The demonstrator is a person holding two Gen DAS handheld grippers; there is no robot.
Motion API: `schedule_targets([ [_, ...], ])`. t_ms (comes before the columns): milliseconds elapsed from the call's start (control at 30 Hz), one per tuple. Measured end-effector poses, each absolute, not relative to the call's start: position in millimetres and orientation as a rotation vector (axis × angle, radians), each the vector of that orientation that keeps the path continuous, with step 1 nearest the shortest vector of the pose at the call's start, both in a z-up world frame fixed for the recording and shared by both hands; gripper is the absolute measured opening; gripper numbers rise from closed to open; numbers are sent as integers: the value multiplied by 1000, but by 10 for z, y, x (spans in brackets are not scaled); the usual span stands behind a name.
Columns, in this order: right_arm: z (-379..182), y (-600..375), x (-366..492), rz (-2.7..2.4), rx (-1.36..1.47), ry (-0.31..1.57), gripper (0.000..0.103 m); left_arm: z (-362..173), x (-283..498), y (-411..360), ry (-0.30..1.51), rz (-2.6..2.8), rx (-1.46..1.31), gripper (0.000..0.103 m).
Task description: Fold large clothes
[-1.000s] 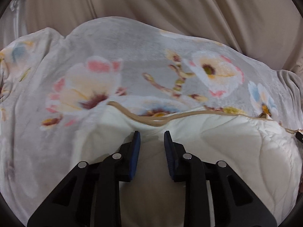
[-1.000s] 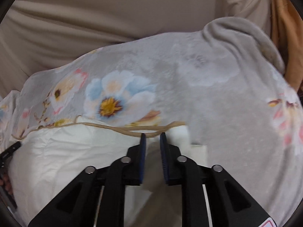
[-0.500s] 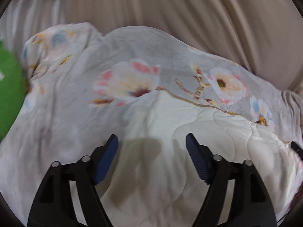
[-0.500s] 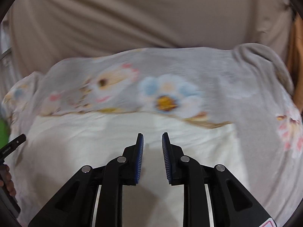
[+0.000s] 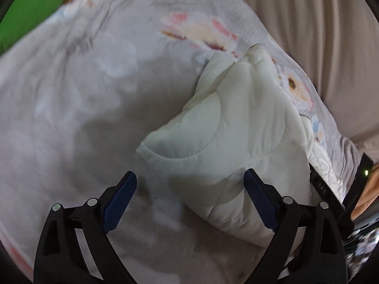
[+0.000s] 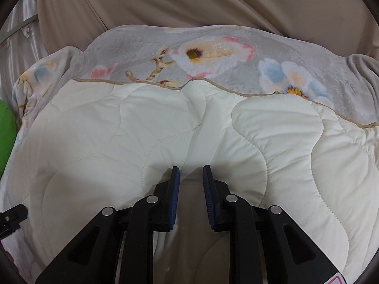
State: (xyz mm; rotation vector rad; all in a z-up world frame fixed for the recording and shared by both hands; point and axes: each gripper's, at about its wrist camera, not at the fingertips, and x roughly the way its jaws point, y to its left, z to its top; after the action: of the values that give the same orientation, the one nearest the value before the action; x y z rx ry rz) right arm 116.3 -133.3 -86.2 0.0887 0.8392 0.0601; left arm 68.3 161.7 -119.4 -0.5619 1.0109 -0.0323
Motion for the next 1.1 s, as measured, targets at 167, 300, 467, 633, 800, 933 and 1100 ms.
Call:
schedule_targets([
  [167,-891,-1329,1158,61,85,824,21,-1240,841,1583,982,-65,-659,70],
  [300,-749,-1426,1158,65,144,873,21,-901,855,1447,939,-145,-617,28],
  [467,-388,-1730,659,64,238,840,21,-254,682,1142,818,-281,-512,21],
  [633,-405,-1951,126,66,334,875,20,264,520,709,740,-429,-431,19],
  [800,-824,-1794,40,141,374,962,16,524,348,64,721,-579,-306,19],
  [933,-972,-1825,-3,165,414,928,14,452,138,-616,748,-709,-167,18],
  [1100,-925,-2285,-504,167,565,895,7,172,18,-1379,825,-817,-49,18],
])
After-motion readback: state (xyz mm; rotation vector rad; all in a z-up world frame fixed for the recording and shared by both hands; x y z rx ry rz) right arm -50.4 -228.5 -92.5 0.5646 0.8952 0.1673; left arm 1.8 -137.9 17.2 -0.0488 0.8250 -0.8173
